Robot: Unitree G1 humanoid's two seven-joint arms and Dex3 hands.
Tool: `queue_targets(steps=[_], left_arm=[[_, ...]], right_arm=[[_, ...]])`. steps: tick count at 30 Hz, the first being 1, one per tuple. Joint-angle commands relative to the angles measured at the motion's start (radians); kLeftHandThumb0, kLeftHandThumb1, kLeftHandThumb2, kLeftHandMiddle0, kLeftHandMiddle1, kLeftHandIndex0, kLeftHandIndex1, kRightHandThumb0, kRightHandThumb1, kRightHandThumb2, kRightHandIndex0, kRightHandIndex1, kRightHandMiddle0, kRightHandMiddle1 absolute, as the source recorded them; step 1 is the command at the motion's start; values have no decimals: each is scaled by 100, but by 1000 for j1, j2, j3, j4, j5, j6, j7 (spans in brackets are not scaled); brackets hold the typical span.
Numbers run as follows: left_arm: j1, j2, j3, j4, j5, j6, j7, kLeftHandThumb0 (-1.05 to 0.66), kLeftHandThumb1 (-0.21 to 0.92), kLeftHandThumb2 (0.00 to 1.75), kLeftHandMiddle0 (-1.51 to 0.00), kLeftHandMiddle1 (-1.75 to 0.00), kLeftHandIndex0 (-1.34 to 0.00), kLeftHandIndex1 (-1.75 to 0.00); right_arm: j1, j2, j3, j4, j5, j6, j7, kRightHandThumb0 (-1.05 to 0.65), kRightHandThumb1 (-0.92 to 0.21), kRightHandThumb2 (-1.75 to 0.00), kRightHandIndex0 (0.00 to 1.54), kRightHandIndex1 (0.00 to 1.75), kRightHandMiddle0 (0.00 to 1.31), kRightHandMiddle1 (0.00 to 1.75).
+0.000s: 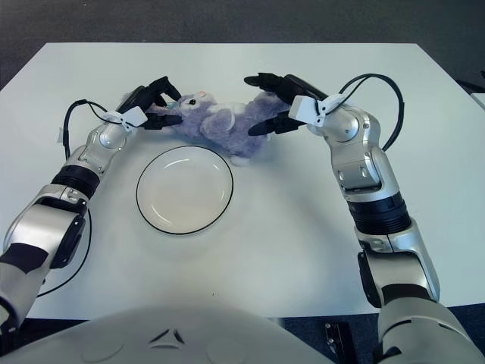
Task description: Put the doll into the plate.
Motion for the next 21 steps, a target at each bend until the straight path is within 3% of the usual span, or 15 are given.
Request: queue_targets(steps=[1, 21], left_arm=[[-8, 7, -3, -4, 9, -11, 17, -60, 92, 15, -47, -145, -44, -124], [2, 2, -6, -27, 21, -19, 42, -56, 92, 13, -47, -143, -46, -124]], right_arm=[[-27, -9, 17, -5, -6, 36, 24, -92, -92, -5, 0, 0, 19, 0], [-112, 25, 179, 94, -91, 49, 52, -95, -92, -9, 0, 0, 16, 0]])
